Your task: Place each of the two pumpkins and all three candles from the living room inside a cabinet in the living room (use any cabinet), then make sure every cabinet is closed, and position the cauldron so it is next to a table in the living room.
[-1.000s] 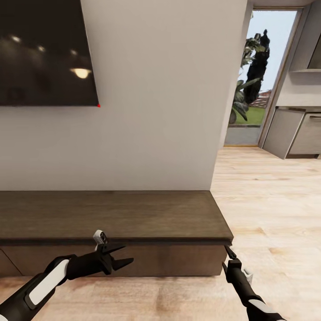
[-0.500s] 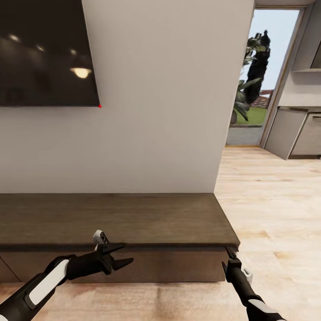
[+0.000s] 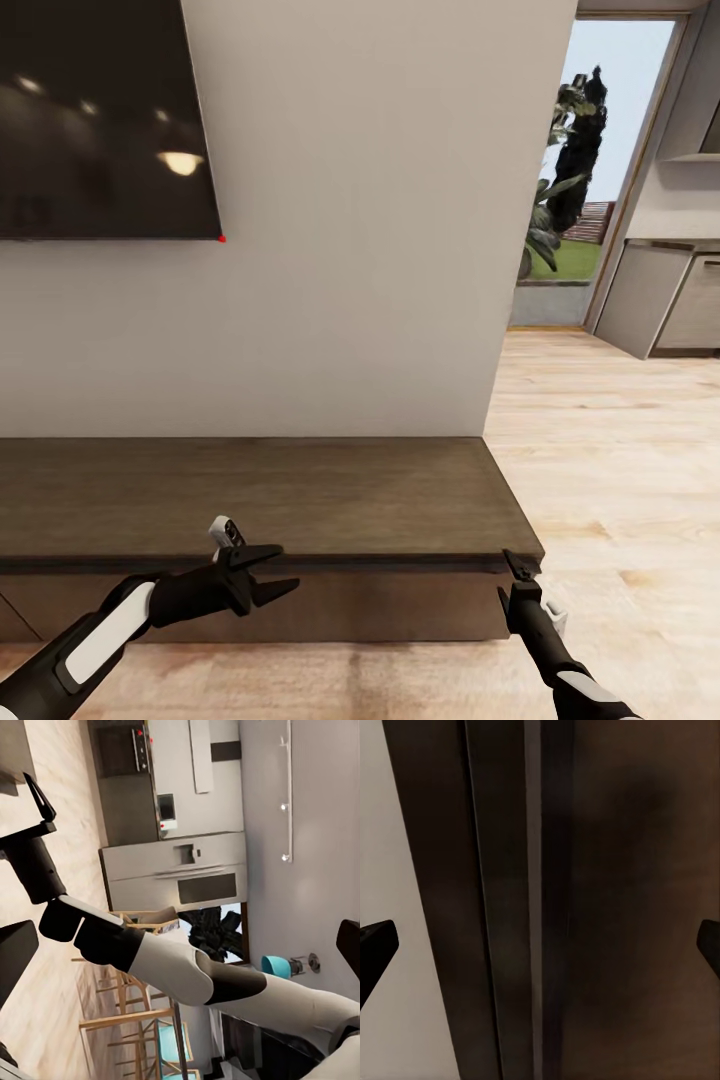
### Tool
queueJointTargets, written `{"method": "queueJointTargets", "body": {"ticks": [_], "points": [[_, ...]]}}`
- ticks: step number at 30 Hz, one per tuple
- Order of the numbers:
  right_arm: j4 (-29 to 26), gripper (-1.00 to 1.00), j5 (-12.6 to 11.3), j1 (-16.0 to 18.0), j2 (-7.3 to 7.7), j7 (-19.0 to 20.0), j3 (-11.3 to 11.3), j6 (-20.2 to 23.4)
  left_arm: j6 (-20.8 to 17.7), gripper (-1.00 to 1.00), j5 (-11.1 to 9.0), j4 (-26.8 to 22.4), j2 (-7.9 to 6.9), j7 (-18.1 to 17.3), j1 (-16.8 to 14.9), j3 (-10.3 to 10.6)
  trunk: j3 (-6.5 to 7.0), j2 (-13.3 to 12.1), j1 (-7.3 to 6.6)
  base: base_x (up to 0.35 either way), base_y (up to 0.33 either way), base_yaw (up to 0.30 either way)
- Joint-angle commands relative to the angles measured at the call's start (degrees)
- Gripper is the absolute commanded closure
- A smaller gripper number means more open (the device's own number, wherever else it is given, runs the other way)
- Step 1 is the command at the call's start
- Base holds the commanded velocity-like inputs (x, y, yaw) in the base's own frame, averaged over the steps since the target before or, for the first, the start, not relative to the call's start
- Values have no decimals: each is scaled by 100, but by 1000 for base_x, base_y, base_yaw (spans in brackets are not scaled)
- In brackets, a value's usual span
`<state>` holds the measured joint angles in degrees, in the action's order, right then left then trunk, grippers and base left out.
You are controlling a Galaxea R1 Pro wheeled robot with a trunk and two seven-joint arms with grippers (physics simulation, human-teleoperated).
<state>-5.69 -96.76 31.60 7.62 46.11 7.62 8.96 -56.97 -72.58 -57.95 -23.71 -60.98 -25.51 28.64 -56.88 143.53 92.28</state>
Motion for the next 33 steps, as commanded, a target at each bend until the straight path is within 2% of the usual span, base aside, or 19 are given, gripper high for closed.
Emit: {"method": "queueJointTargets", "body": {"ticks": [1,19,20,33], "points": [[6,-100,-61,4,3,21,38,44,-25,-100,-23,3,-4,-12,-6,18,-5,2,-1,2,0,0],[11,-100,-62,4,3,21,38,44,-25,-100,-19,11,-2,-10,-6,18,-5,2,-1,22,0,0],[12,100,-62,5,3,21,38,44,-25,-100,-19,11,-2,-10,-6,18,-5,2,-1,0,0,0],[13,100,-62,4,20,21,38,44,-25,-100,-19,11,-2,-10,-6,18,-5,2,-1,0,0,0]]}}
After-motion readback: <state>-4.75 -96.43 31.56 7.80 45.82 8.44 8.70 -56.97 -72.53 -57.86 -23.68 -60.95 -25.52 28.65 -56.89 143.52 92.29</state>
